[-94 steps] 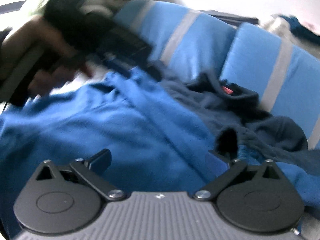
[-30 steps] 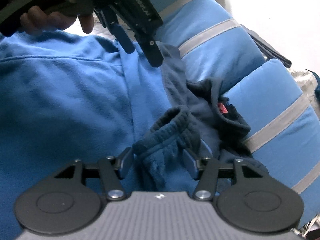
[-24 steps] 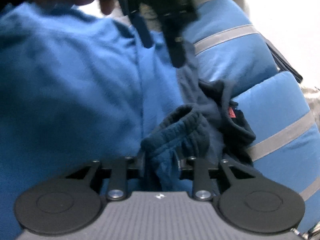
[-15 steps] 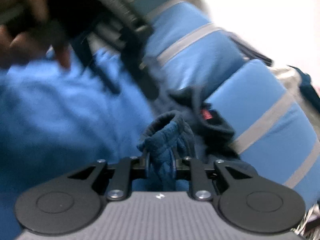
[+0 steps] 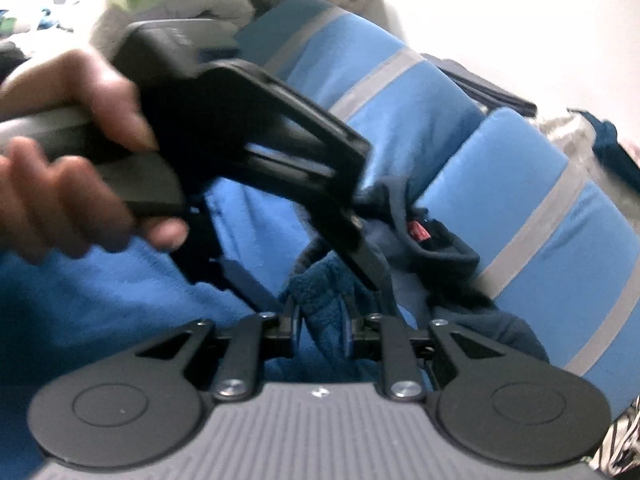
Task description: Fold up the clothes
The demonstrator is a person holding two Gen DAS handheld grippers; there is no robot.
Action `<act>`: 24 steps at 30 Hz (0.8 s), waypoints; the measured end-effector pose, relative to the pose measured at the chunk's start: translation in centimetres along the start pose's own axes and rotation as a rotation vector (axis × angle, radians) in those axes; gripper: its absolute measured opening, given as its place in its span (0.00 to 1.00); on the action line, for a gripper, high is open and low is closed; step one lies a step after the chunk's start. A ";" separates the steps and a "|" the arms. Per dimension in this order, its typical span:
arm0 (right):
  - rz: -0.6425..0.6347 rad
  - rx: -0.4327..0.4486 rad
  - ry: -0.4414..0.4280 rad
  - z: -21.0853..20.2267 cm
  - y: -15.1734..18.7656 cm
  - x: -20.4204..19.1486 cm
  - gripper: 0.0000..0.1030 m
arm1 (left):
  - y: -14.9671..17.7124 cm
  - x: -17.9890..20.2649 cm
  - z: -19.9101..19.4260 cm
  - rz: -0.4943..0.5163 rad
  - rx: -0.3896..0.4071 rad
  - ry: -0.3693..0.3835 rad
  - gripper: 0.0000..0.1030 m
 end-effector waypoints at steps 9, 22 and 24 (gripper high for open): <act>-0.103 -0.003 -0.027 -0.9 1.2 -1.1 0.21 | -0.1 -0.1 0.2 0.016 0.012 -0.020 0.45; -0.199 0.018 -0.007 -0.8 1.2 -2.2 0.20 | -0.8 0.3 -0.3 0.014 0.026 -0.009 0.16; -0.230 0.042 0.067 -0.6 1.2 -2.0 0.54 | -1.2 0.6 -0.5 0.016 0.042 0.007 0.16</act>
Point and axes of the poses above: each gripper's, at about its wrist camera, not at the fingertips, and z roughly the way its jaws point, x to its right, y to its underside, the point moved 6 cm from there along z, roughly the way its jaws point, and after that the axes turned 15 degrees about x, right-handed, at the moved point
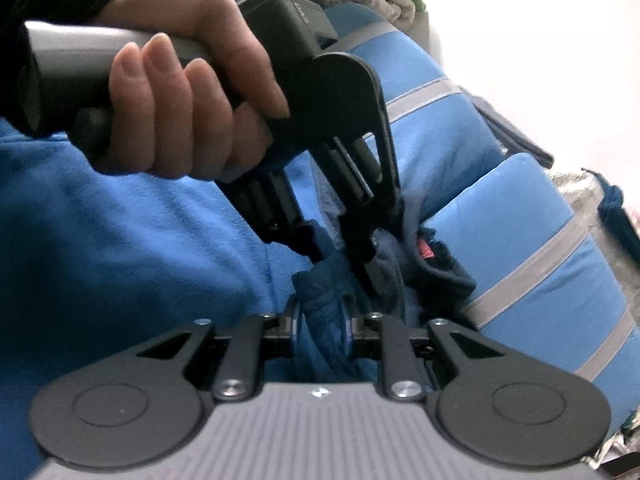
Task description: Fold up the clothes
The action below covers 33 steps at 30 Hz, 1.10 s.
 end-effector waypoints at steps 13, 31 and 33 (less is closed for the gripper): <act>0.041 -0.188 0.503 4.1 7.2 7.8 1.00 | -4.2 4.5 -2.7 -0.064 0.118 0.207 0.16; 1.003 -0.297 0.728 -0.2 18.1 24.5 1.00 | -12.6 4.1 -9.4 -0.136 0.381 0.273 0.15; 1.030 -0.312 0.725 0.0 18.4 24.4 1.00 | -12.8 4.1 -9.5 -0.135 0.383 0.276 0.15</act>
Point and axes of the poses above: each gripper's, at about its wrist camera, not at the fingertips, and z roughly the way its jaws point, x to its right, y to its underside, the point moved 6 cm from there along z, roughly the way its jaws point, and after that the axes turned 15 degrees about x, right-handed, at the moved point
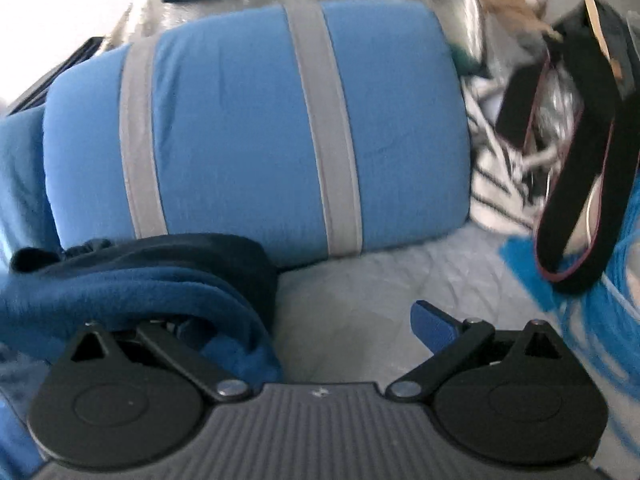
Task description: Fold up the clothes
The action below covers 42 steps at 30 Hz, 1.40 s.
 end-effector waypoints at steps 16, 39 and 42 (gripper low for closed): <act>0.113 -0.132 -0.133 1.2 1.5 -0.1 1.00 | -3.6 -0.8 -2.1 0.004 0.150 -0.035 0.15; -0.395 -0.166 -0.207 -1.2 4.8 -2.7 0.34 | -4.7 -2.3 -2.5 -0.029 0.177 -0.087 0.16; -0.320 -0.171 -0.186 -1.3 4.1 -1.4 0.32 | -4.9 -2.6 -2.6 -0.007 0.177 -0.115 0.16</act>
Point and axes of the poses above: each gripper's, at about its wrist camera, not at the fingertips, and z roughly the way its jaws point, x to its right, y to its underside, the point moved 6 cm from there along z, roughly the way its jaws point, and after that the axes turned 15 degrees about x, right-handed, at the moved point
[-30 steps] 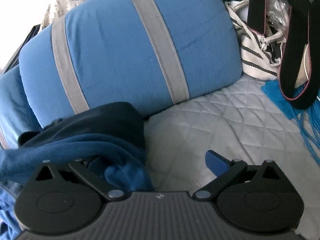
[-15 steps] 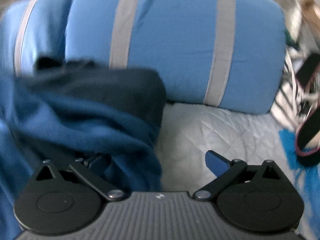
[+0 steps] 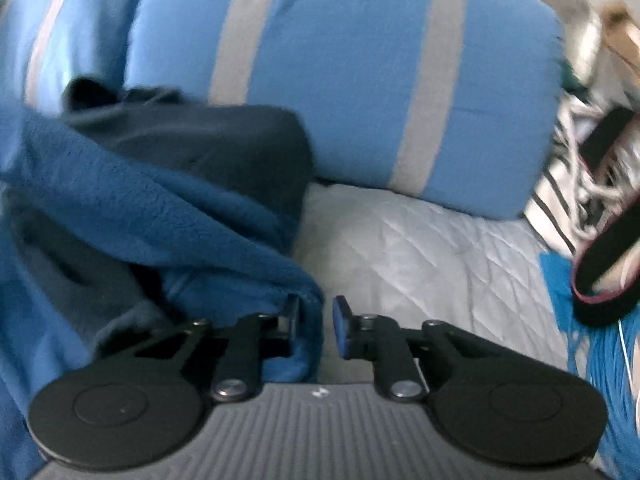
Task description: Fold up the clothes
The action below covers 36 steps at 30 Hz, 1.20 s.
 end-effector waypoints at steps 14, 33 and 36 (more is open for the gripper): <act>-0.223 0.035 -0.051 -1.6 0.9 -2.0 0.72 | -0.1 -0.7 0.1 0.031 0.021 -0.055 0.16; -0.545 0.117 -0.035 0.8 4.5 -3.4 0.66 | -3.3 -2.2 -0.8 0.003 0.116 -0.202 0.15; -0.681 0.147 -0.022 0.1 5.0 -4.5 0.69 | -3.5 -2.9 -0.9 0.002 0.123 -0.242 0.15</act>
Point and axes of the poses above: each gripper's, at about its wrist camera, not at the fingertips, and z roughly the way its jaws point, x to its right, y to its underside, the point moved 6 cm from there along z, roughly the way its jaws point, and after that the axes turned 15 degrees about x, right-handed, at the moved point
